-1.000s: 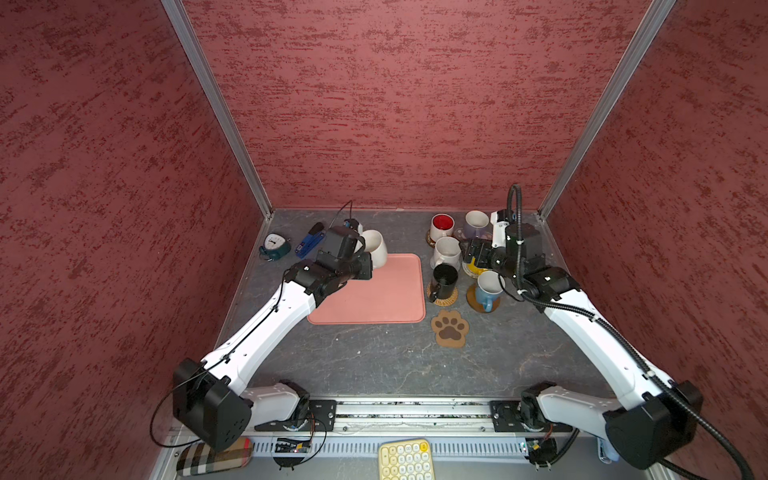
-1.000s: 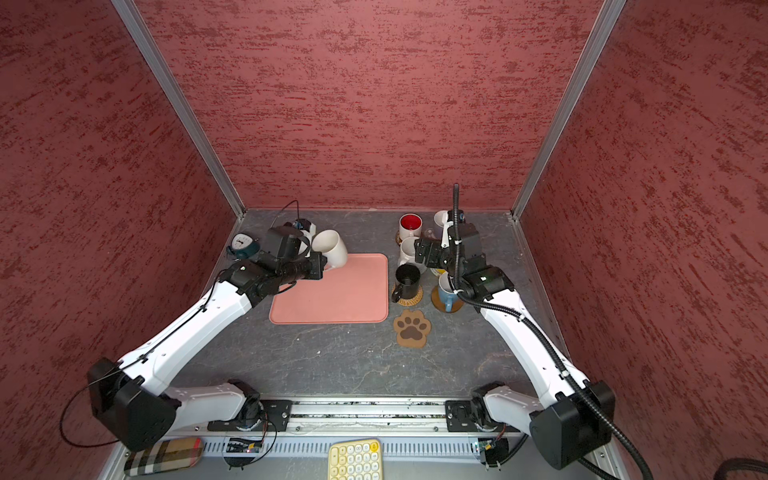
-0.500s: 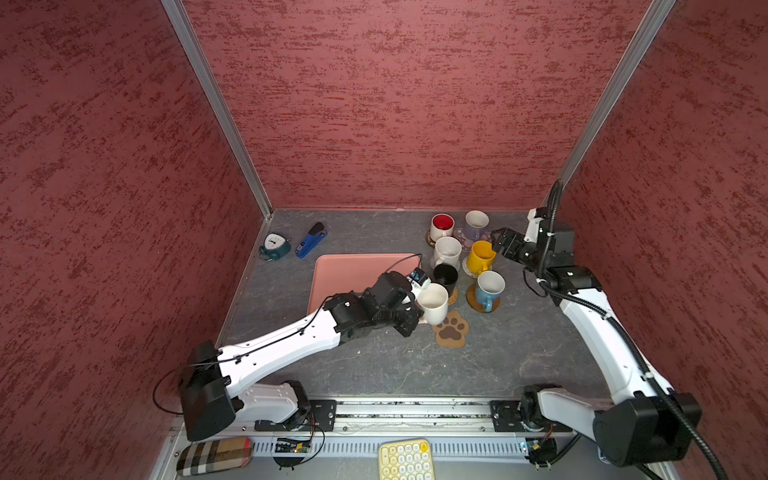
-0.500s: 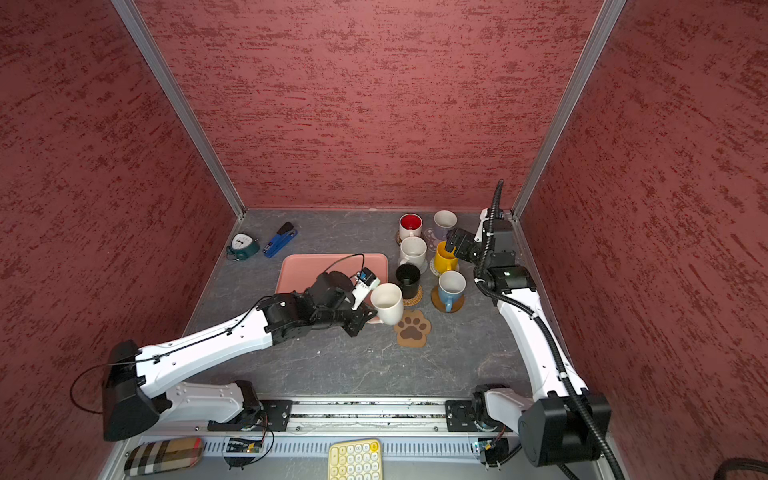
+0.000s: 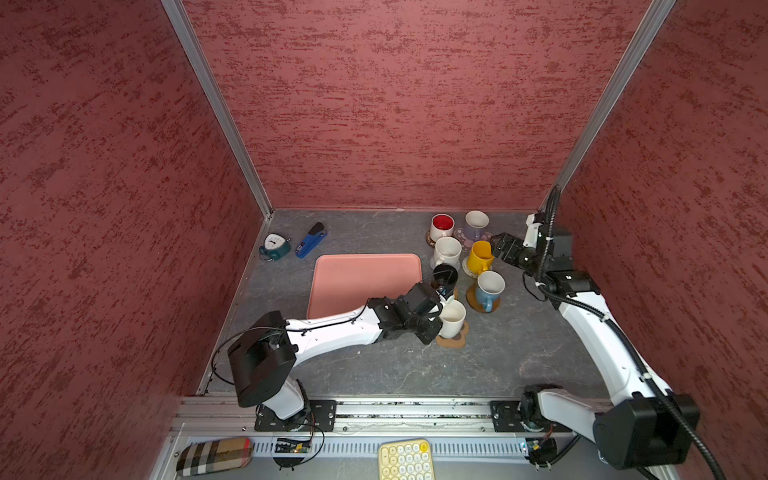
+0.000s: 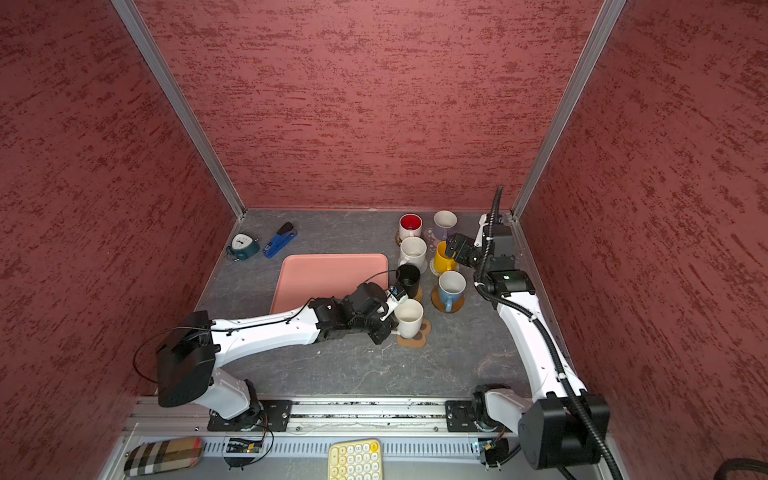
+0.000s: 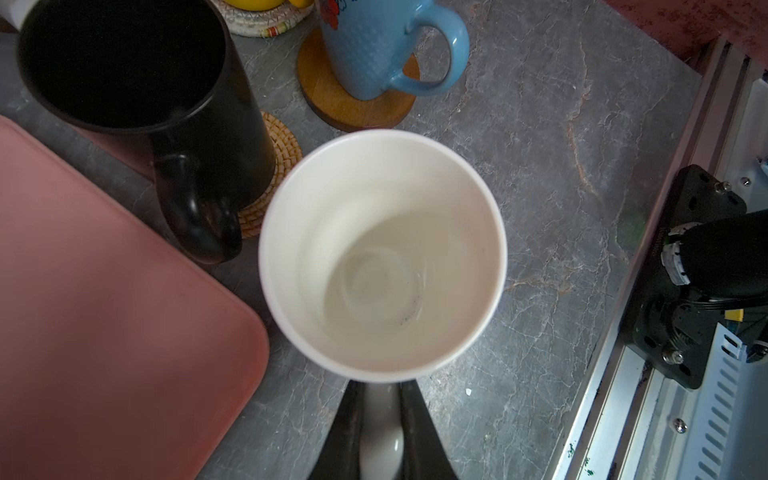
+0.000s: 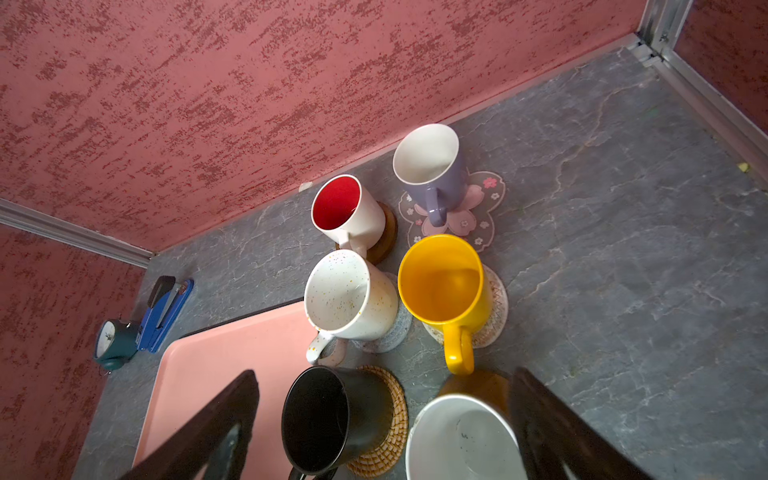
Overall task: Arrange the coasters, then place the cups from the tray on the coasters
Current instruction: 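Lift the white mug with the left gripper and carry it toward the paw-print coaster, then lower the white mug onto the paw-print coaster and open the left gripper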
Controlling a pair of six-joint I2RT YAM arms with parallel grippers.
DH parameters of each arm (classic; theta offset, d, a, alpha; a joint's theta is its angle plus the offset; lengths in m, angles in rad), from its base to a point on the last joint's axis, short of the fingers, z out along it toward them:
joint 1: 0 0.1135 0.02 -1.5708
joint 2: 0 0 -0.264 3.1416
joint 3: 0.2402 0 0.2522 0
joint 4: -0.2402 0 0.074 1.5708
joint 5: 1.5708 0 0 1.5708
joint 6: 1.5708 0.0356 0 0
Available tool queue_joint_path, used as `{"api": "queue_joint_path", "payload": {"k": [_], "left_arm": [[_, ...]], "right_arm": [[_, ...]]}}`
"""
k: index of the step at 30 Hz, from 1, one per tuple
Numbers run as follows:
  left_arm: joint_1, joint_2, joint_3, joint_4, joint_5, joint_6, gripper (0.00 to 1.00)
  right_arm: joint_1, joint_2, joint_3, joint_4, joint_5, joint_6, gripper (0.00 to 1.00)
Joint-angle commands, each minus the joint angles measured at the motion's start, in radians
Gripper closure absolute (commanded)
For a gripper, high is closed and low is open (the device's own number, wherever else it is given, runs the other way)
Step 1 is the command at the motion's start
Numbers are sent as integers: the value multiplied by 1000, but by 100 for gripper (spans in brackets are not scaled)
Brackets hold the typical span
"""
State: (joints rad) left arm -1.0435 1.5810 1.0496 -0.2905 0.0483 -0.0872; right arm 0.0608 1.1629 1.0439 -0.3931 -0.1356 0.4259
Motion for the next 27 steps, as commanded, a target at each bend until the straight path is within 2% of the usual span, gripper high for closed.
{"api": "queue_joint_path", "payload": {"k": [1,7,25,27], "left_arm": [[0,-6,20,148,15,28,100],[-2,15,-12,222,-18,37,100],[-12,21,-77,244,-40,41,100],[-13,25,-85,254,-49,35,94]], "right_arm": [[-7,-24,-14,42,-10,-8,6],[-9,-22,-28,56,-24,-10,6],[-9,-26,-43,68,-34,-16,6],[-9,-29,-47,72,-38,-15,6]]}}
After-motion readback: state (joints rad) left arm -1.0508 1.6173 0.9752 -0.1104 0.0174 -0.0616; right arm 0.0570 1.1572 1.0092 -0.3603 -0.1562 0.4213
